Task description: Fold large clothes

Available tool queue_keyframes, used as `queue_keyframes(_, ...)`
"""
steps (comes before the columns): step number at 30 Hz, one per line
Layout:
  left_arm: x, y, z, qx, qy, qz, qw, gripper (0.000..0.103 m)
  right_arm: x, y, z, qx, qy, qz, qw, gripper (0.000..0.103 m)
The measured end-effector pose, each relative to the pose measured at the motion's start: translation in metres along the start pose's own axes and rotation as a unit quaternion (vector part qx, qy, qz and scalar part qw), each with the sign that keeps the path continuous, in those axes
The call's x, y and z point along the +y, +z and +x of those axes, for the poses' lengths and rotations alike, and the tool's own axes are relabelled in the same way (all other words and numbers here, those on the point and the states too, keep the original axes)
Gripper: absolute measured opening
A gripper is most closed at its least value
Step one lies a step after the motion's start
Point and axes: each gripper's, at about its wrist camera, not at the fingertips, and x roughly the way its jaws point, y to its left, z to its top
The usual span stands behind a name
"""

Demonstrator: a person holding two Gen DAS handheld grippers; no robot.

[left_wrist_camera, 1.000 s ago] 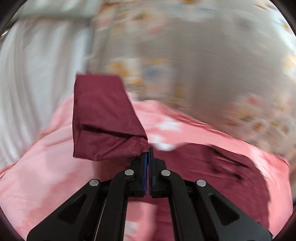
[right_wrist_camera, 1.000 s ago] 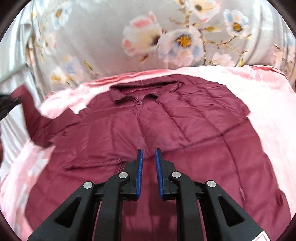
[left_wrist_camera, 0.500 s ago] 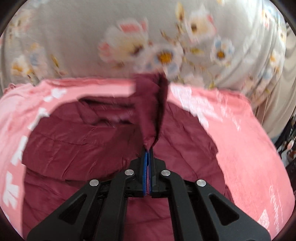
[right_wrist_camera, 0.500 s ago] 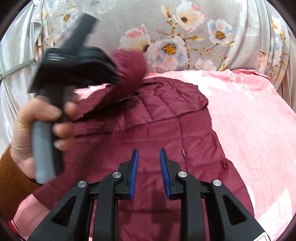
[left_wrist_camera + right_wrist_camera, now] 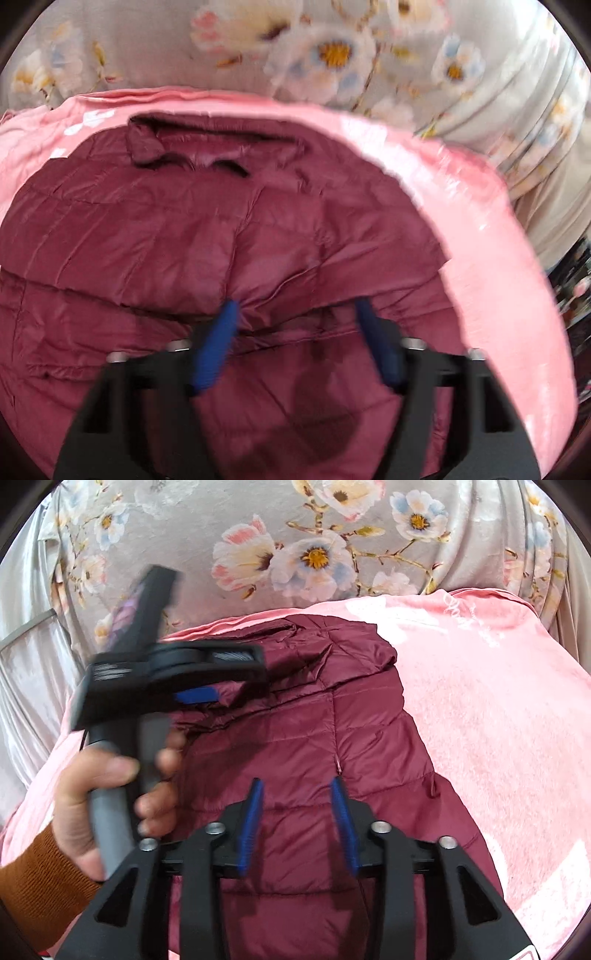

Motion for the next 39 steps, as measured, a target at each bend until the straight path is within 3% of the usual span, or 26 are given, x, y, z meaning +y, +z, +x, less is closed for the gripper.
queue_keyframes(4,0.031,0.010,-0.054,-0.045,-0.039,-0.015,0.9981,0.084,-0.005,0.025,0.006,0.002,0.035,0.032,0.999,0.052)
queue_keyframes(7,0.084,0.022,-0.084,-0.068,-0.033,-0.066,0.9950,0.087,-0.007,0.048,0.021,0.006,0.059,0.065,0.996,0.056)
queue_keyframes(10,0.151,0.030,-0.097,-0.066,-0.001,-0.131,0.9891,0.086,-0.010,0.065,0.046,0.016,0.055,0.086,0.995,0.057)
queue_keyframes(14,0.242,0.022,-0.102,-0.059,0.050,-0.231,0.9698,0.084,-0.021,0.076,0.087,0.042,0.057,0.141,0.987,0.057)
queue_keyframes(18,0.296,0.012,-0.083,-0.018,0.029,-0.307,0.9510,0.081,-0.020,0.080,0.116,0.051,0.047,0.157,0.985,0.057)
queue_keyframes(20,0.304,0.009,-0.072,0.001,0.014,-0.323,0.9461,0.078,-0.010,0.085,0.125,0.046,0.037,0.137,0.989,0.057)
queue_keyframes(22,0.306,0.009,-0.063,0.006,0.006,-0.332,0.9431,0.077,-0.001,0.090,0.130,0.042,0.026,0.117,0.992,0.050)
queue_keyframes(24,0.307,0.009,-0.055,0.008,0.005,-0.340,0.9402,0.073,0.009,0.100,0.134,0.044,0.028,0.095,0.994,0.012)
queue_keyframes(25,0.308,0.009,-0.050,0.008,0.003,-0.343,0.9393,0.067,0.012,0.104,0.133,0.040,0.032,0.090,0.995,0.008)
queue_keyframes(27,0.311,0.011,-0.044,0.010,0.001,-0.345,0.9384,0.053,0.024,0.122,0.116,0.005,0.043,0.068,0.997,0.005)
queue_keyframes(29,0.311,0.018,-0.040,0.011,0.002,-0.347,0.9378,0.024,0.033,0.140,0.093,-0.039,0.053,0.051,0.997,0.005)
queue_keyframes(31,0.309,0.025,-0.044,0.000,-0.003,-0.349,0.9370,0.012,0.038,0.153,0.070,-0.077,0.068,0.045,0.994,0.005)
queue_keyframes(34,0.305,0.035,-0.062,-0.040,0.002,-0.338,0.9403,0.011,0.037,0.160,0.053,-0.108,0.071,0.031,0.991,0.005)
queue_keyframes(37,0.300,0.038,-0.075,-0.056,0.021,-0.323,0.9447,0.012,0.029,0.157,0.068,-0.089,0.060,0.029,0.994,0.005)
queue_keyframes(39,0.299,0.034,-0.076,-0.045,0.025,-0.328,0.9433,0.019,0.022,0.155,0.079,-0.071,0.068,0.044,0.994,0.005)
